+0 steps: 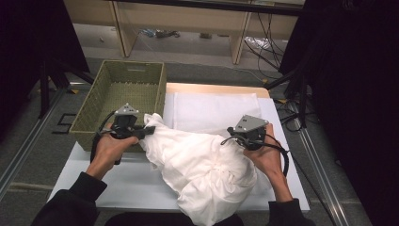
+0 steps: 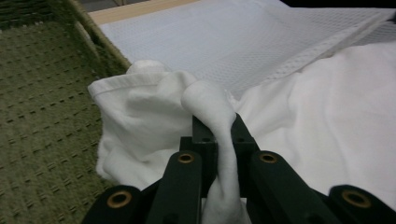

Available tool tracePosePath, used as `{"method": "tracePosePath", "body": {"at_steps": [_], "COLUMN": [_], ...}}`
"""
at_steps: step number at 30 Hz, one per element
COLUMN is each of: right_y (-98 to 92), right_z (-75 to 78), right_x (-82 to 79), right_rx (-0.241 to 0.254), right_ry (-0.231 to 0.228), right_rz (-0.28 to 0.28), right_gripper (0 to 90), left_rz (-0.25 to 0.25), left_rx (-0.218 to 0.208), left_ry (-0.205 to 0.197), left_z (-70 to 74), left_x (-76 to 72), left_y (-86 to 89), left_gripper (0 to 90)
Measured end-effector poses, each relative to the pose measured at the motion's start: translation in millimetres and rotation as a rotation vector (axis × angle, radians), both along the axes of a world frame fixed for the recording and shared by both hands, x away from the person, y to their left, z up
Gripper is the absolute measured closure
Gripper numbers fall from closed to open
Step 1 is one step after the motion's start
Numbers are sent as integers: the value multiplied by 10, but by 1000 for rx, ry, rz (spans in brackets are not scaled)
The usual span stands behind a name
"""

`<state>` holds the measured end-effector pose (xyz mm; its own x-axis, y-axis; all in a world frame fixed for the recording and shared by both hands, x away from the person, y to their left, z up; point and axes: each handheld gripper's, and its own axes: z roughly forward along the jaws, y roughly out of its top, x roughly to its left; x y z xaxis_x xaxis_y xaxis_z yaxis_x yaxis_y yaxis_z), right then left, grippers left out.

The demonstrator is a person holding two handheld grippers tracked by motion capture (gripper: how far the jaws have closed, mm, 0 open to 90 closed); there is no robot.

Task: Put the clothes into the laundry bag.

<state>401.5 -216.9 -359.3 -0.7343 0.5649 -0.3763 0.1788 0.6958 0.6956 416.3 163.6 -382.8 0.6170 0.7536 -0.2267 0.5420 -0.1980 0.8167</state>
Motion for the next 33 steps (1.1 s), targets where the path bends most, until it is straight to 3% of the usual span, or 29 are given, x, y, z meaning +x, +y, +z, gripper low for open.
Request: {"method": "tracePosePath", "body": {"at_steps": [2,4,6,8,12,16,17,18,20,22,24,25,27,29,31,33], "right_y": [-8,-13,-25,-30,-47,-55,-58,-58,-58,-65,-67,-66,-47,-28,-30,-46], "right_z": [-5,-5,3,7,28,55,75,75,104,168,191,212,238,230,207,175], "right_x": [8,-8,10,6,2,-5,-14,-14,-25,-54,-71,-83,-130,-158,-169,-154], "right_rx": [2,13,7,8,18,25,27,27,36,38,43,39,37,34,28,32], "right_ry": [-3,10,-4,-5,-10,-18,-26,-26,-25,-43,-49,-55,-51,-50,-39,-32], "right_rz": [-5,-25,-12,-12,-15,-16,-15,-15,-17,-12,-13,-7,3,14,22,17], "right_gripper": [900,900,900,900,900,900,900,900,900,900,900,900,900,900,900,900], "left_rz": [-24,-83,-128,-189,-338,-445,-480,-501,-531,-524,-496,-486,-470,-485,-516,-503], "left_rx": [-48,-106,-147,-200,-219,-187,-189,-161,-151,-93,-76,-40,-54,-55,-30,10], "left_ry": [-6,-14,-19,0,27,63,92,81,121,73,79,74,94,88,68,43], "left_z": [60,159,216,252,171,-6,-66,-127,-244,-330,-471,-567,-692,-668,-515,-332], "left_x": [-45,-149,-255,-380,-604,-759,-777,-766,-756,-681,-587,-542,-489,-523,-635,-731], "left_y": [-13,-73,-155,-310,-769,-1282,-1400,-1513,-1755,-1953,-2115,-2191,-2252,-2235,-2128,-1988], "left_gripper": [857,858,858,857,857,855,854,854,848,848,848,846,830,780,569,416]}}
